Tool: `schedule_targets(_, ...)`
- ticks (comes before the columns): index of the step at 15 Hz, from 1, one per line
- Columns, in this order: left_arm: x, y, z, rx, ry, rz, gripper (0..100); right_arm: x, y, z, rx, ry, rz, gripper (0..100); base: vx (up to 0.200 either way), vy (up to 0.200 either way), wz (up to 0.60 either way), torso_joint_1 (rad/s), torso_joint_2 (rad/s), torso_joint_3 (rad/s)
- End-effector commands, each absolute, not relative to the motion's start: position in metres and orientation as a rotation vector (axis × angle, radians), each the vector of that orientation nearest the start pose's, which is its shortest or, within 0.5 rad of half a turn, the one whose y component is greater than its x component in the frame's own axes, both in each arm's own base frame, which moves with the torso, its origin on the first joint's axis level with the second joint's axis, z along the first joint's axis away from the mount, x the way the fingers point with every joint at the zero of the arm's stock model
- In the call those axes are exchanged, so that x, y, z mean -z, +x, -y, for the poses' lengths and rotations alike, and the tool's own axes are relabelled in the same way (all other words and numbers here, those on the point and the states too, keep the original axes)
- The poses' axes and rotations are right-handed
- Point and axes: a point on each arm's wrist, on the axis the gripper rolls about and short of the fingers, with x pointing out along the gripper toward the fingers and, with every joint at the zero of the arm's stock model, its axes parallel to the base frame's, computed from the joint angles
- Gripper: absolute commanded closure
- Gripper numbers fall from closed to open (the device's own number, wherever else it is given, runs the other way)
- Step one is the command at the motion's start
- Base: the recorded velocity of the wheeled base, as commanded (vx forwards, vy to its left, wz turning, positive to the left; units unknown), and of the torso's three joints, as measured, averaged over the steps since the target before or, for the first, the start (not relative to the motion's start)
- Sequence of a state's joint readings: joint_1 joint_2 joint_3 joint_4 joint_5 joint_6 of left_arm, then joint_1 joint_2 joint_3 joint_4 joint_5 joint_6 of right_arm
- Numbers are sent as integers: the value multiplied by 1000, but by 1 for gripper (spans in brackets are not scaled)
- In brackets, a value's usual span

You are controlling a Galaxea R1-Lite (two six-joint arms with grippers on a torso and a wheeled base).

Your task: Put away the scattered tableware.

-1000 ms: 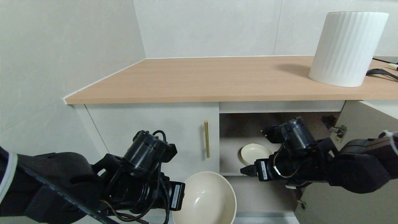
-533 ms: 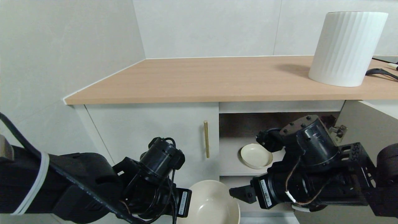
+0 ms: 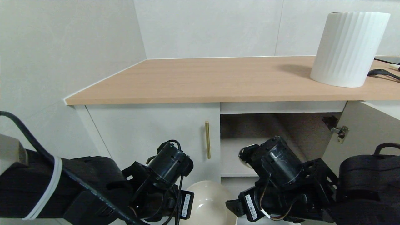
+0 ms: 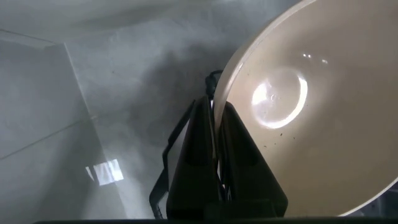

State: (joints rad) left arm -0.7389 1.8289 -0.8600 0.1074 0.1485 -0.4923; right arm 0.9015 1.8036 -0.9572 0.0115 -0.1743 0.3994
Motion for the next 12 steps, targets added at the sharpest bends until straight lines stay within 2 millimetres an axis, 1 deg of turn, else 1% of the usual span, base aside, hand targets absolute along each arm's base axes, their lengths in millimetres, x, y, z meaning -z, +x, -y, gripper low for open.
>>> schedule_targets(1, -101, 210, 192, 286, 32, -1069, 100, -119, 200, -248, -493, -100, -899, 0, 0, 0, 0, 0, 0, 0)
schedule_targets(4, -109, 206, 191, 303, 22, -1049, 100, -115, 202, -250, -486, -102, -906, 0, 0, 0, 0, 0, 0, 0)
schedule_targets(8, -108, 206, 191, 302, 25, -1051, 100, -116, 203, -251, -484, -92, -904, 0, 0, 0, 0, 0, 0, 0)
schedule_targets(9, -106, 206, 191, 301, 27, -1055, 100, -116, 203, -251, -484, -92, -904, 100, 0, 0, 0, 0, 0, 0)
schedule_targets(12, -106, 207, 191, 300, 28, -1056, 100, -115, 201, -251, -484, -97, -908, 100, 0, 0, 0, 0, 0, 0)
